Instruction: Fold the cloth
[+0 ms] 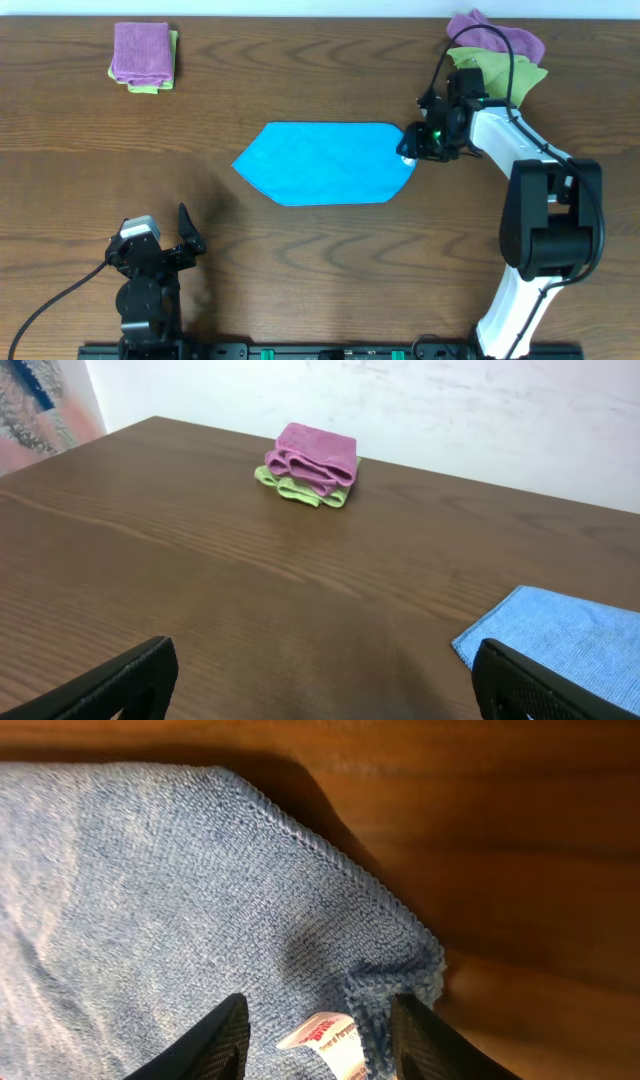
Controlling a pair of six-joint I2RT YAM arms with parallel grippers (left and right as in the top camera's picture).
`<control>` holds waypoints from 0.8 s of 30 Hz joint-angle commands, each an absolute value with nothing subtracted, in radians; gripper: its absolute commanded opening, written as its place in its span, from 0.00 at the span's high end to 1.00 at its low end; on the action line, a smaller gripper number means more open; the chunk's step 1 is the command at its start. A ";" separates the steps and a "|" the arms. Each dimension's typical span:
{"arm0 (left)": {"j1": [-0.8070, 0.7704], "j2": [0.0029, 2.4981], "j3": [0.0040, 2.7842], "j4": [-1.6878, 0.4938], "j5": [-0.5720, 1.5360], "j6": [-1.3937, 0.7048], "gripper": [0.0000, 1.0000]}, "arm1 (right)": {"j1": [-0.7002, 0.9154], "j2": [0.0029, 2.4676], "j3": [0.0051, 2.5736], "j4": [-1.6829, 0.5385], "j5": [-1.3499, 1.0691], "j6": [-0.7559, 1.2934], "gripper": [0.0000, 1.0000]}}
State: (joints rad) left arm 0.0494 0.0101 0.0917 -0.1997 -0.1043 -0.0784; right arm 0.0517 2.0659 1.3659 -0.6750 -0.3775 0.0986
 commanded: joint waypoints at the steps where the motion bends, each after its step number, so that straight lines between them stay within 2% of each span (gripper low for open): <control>1: 0.045 0.004 0.063 -0.207 -0.104 -0.083 0.05 | 0.059 2.083 1.348 -0.709 -0.265 0.101 0.53; 6: 0.045 0.004 0.063 -0.207 -0.104 -0.083 0.05 | 0.057 2.083 1.348 -0.727 -0.234 0.100 0.55; 8: 0.045 0.004 0.063 -0.207 -0.104 -0.083 0.04 | 0.057 2.083 1.348 -0.735 -0.227 0.100 0.68; 10: 0.045 0.004 0.063 -0.207 -0.104 -0.083 0.05 | 0.057 2.083 1.348 -0.737 -0.216 0.100 0.70; 11: 0.045 0.004 0.063 -0.207 -0.104 -0.083 0.05 | 0.057 2.083 1.348 -0.737 -0.211 0.100 0.75; 15: 0.045 0.004 0.063 -0.207 -0.104 -0.083 0.05 | 0.058 2.083 1.348 -0.732 -0.206 0.100 0.99; 24: 0.045 0.004 0.063 -0.207 -0.104 -0.083 0.05 | 0.079 2.044 1.428 -0.810 -0.210 0.088 0.99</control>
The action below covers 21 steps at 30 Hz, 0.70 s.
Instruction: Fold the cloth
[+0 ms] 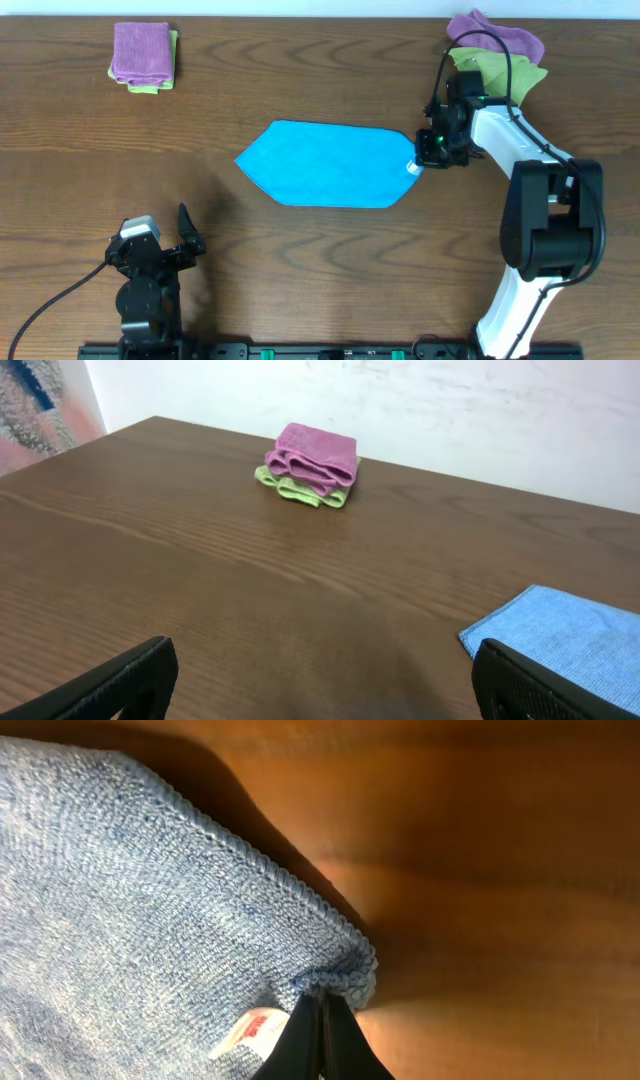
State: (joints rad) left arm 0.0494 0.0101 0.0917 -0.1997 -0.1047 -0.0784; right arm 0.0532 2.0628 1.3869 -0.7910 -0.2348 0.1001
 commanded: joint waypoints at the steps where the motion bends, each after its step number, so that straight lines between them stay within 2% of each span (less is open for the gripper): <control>1: 0.045 0.004 0.063 -0.207 -0.104 -0.083 0.04 | 0.083 2.030 1.446 -0.821 -0.210 0.087 0.99; 8: 0.045 0.004 0.063 -0.207 -0.104 -0.083 0.05 | 0.113 1.875 1.690 -0.952 -0.139 0.043 0.99; 13: 0.045 0.004 0.063 -0.207 -0.104 -0.083 0.05 | 0.112 1.791 2.051 -1.179 0.308 -0.064 0.99; 15: 0.045 0.004 0.063 -0.207 -0.104 -0.083 0.04 | 0.112 1.783 2.144 -1.230 0.381 -0.102 0.99; 18: 0.045 0.004 0.063 -0.207 -0.104 -0.083 0.05 | 0.119 1.778 2.222 -1.273 0.351 -0.098 0.99; 21: 0.045 0.004 0.063 -0.207 -0.104 -0.083 0.05 | 0.178 1.787 2.219 -1.305 0.075 -0.090 0.99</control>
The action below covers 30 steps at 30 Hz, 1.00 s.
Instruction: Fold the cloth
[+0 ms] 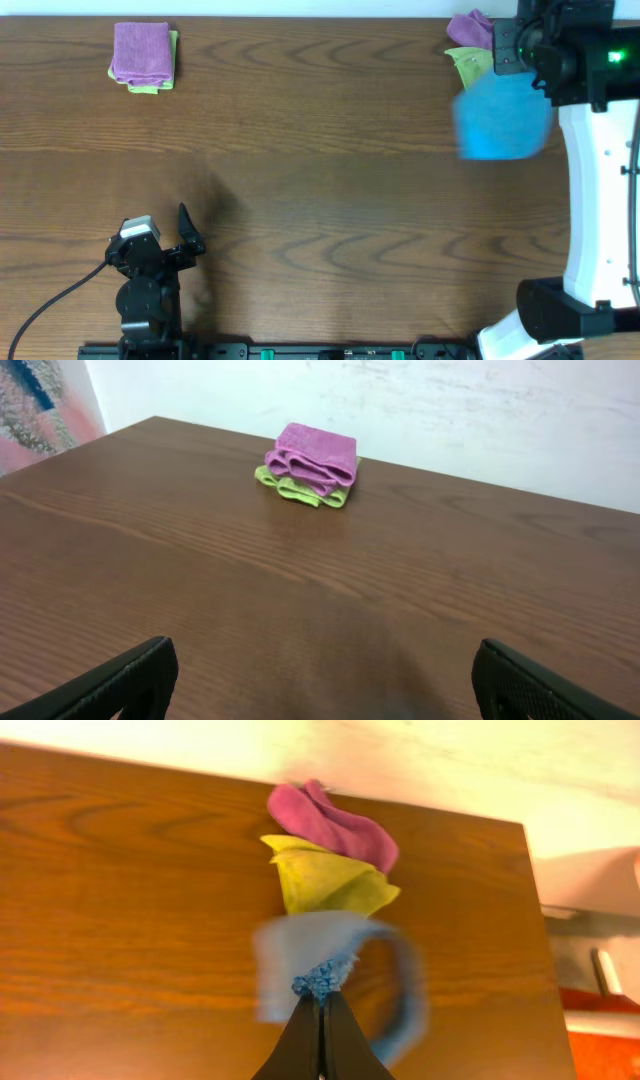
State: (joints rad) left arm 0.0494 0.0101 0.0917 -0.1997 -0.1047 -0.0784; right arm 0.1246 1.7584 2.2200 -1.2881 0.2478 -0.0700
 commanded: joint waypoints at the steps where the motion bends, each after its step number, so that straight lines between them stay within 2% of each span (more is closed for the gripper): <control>1: 0.045 0.004 0.063 -0.207 -0.104 -0.083 0.05 | 0.208 1.794 2.214 -1.320 -0.081 -0.091 0.99; 3: 0.045 0.004 0.063 -0.207 -0.104 -0.083 0.04 | 0.303 1.827 2.191 -1.351 -0.460 -0.120 0.99; 4: 0.045 0.004 0.063 -0.207 -0.104 -0.083 0.05 | 0.366 1.848 2.175 -1.374 -0.616 -0.201 0.95; 5: 0.045 0.004 0.063 -0.207 -0.104 -0.083 0.05 | 0.406 1.863 2.166 -1.389 -0.635 -0.244 0.72; 6: 0.045 0.004 0.063 -0.207 -0.104 -0.083 0.05 | 0.429 1.872 2.162 -1.393 -0.607 -0.248 0.38; 7: 0.045 0.004 0.063 -0.207 -0.104 -0.083 0.05 | 0.450 1.885 2.161 -1.399 -0.562 -0.248 0.21; 9: 0.045 0.004 0.063 -0.207 -0.104 -0.083 0.04 | 0.473 1.901 2.161 -1.408 -0.465 -0.242 0.01; 12: 0.045 0.004 0.063 -0.207 -0.104 -0.083 0.05 | 0.465 1.901 2.160 -1.404 -0.353 -0.240 0.03; 15: 0.045 0.004 0.063 -0.207 -0.104 -0.083 0.04 | 0.453 1.901 2.130 -1.408 -0.220 -0.216 0.12; 18: 0.045 0.004 0.063 -0.207 -0.104 -0.083 0.04 | 0.444 1.901 2.014 -1.355 -0.070 -0.152 0.19; 19: 0.045 0.004 0.063 -0.207 -0.104 -0.083 0.04 | 0.442 1.901 1.943 -1.319 -0.023 -0.126 0.18; 24: 0.045 0.004 0.063 -0.207 -0.104 -0.083 0.05 | 0.388 1.901 1.586 -1.110 -0.015 -0.043 0.18; 27: 0.045 0.004 0.063 -0.207 -0.104 -0.083 0.05 | 0.308 1.901 1.451 -1.000 -0.041 -0.010 0.27; 30: 0.045 0.004 0.063 -0.207 -0.104 -0.083 0.05 | 0.220 1.901 1.374 -0.916 -0.118 0.004 0.28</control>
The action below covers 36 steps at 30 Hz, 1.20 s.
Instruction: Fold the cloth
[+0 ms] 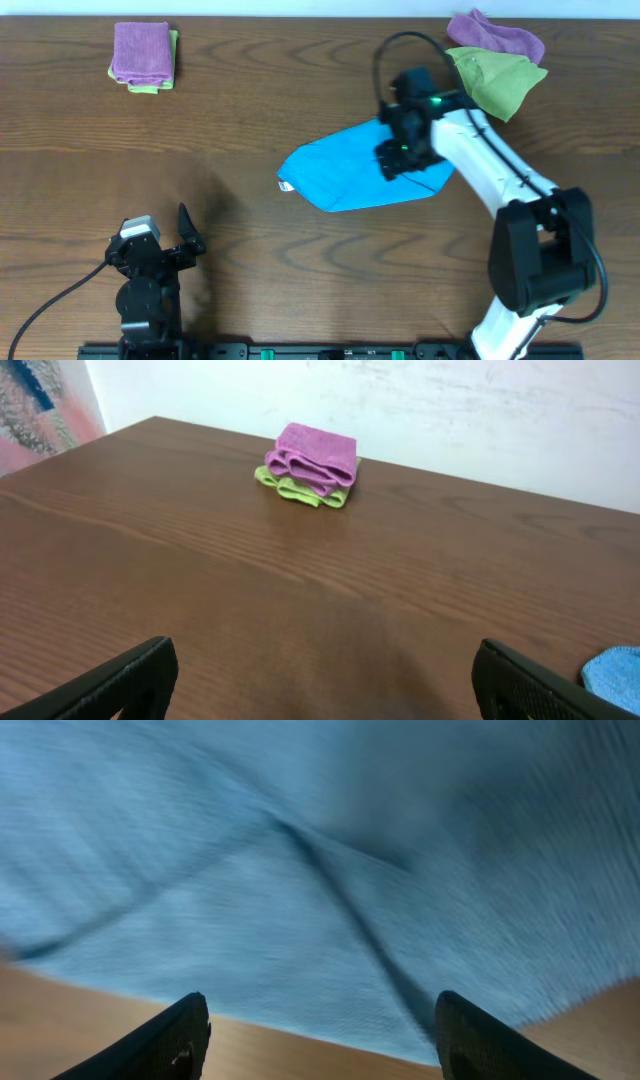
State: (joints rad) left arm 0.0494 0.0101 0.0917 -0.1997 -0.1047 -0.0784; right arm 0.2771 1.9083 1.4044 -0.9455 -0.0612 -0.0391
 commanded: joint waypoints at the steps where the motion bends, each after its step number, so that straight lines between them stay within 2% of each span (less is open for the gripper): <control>1: 0.045 0.004 0.063 -0.207 -0.104 -0.083 0.05 | 0.208 1.901 1.364 -0.901 -0.134 0.003 0.28; 10: 0.045 0.004 0.063 -0.207 -0.104 -0.083 0.04 | 0.197 1.948 1.331 -0.716 -0.342 0.010 0.32; 36: 0.045 0.004 0.063 -0.207 -0.104 -0.083 0.05 | 0.205 2.015 1.331 -0.609 -0.236 0.060 0.40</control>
State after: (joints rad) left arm 0.0494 0.0101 0.0917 -0.1997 -0.1043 -0.0784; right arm 0.1940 2.0056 1.3338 -0.6144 -0.2443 0.0460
